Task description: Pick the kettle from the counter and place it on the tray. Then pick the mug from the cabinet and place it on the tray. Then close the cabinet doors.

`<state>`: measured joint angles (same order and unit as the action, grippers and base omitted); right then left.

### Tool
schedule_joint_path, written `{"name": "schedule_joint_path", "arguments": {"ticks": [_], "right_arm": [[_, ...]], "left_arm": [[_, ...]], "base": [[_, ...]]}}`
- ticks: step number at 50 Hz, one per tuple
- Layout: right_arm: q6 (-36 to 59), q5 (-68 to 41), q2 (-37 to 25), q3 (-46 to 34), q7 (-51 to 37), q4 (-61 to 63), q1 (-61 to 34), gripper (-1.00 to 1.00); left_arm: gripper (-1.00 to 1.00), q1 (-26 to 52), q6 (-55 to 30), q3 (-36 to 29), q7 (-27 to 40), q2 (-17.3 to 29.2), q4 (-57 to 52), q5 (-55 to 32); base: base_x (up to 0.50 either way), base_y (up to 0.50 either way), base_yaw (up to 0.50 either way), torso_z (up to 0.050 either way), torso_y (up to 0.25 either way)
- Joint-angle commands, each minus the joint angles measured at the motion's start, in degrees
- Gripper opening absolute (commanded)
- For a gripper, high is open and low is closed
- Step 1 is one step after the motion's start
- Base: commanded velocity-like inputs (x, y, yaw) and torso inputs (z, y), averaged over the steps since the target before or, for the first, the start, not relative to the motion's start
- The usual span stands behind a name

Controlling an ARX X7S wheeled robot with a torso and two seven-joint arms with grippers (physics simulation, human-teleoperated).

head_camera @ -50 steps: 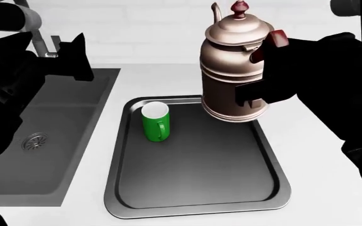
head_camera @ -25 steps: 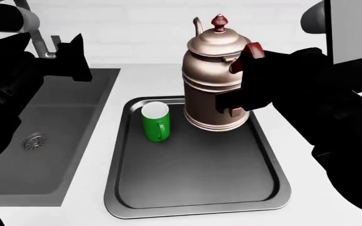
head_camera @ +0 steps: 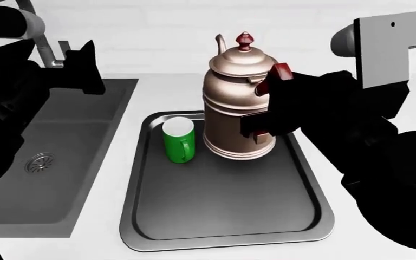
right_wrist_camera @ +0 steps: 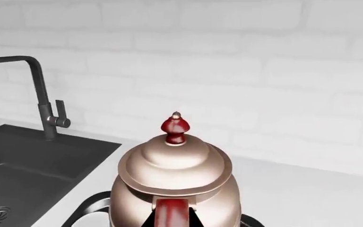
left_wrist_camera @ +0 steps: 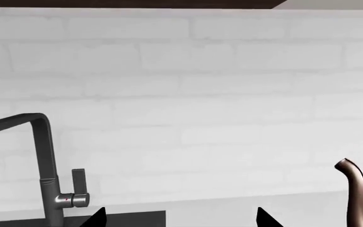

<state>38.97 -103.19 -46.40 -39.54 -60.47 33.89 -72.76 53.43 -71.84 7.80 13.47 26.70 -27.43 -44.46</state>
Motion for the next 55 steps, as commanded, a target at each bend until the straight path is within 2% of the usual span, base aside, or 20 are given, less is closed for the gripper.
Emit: {"name": "schedule_joint_path", "arguments": {"ticks": [1, 50, 51, 55], "right_arm": [[-1.29, 2.74, 0.13, 0.92, 1.24, 0.00, 2.08, -1.00], [-3.21, 6.11, 0.21, 0.04, 3.48, -0.47, 7.24, -1.00], [-3.21, 6.13, 0.22, 0.02, 3.52, -0.54, 7.26, 1.00], [-3.14, 6.21, 0.26, -0.08, 3.81, -0.70, 7.33, 1.00]], "left_arm": [[1.00, -0.08, 0.52, -0.19, 0.00, 0.24, 0.47, -0.04], [1.00, -1.45, 1.86, -0.32, 0.72, 0.80, 0.71, -0.86], [1.00, -1.44, 1.88, -0.34, 0.73, 0.82, 0.74, -0.87], [1.00, -1.59, 2.19, -0.42, 0.69, 0.89, 0.84, -0.83]], "base": [[0.00, 0.00, 0.00, 0.000, 0.000], [0.00, 0.00, 0.00, 0.000, 0.001], [0.00, 0.00, 0.00, 0.000, 0.000], [0.00, 0.00, 0.00, 0.000, 0.000]]}}
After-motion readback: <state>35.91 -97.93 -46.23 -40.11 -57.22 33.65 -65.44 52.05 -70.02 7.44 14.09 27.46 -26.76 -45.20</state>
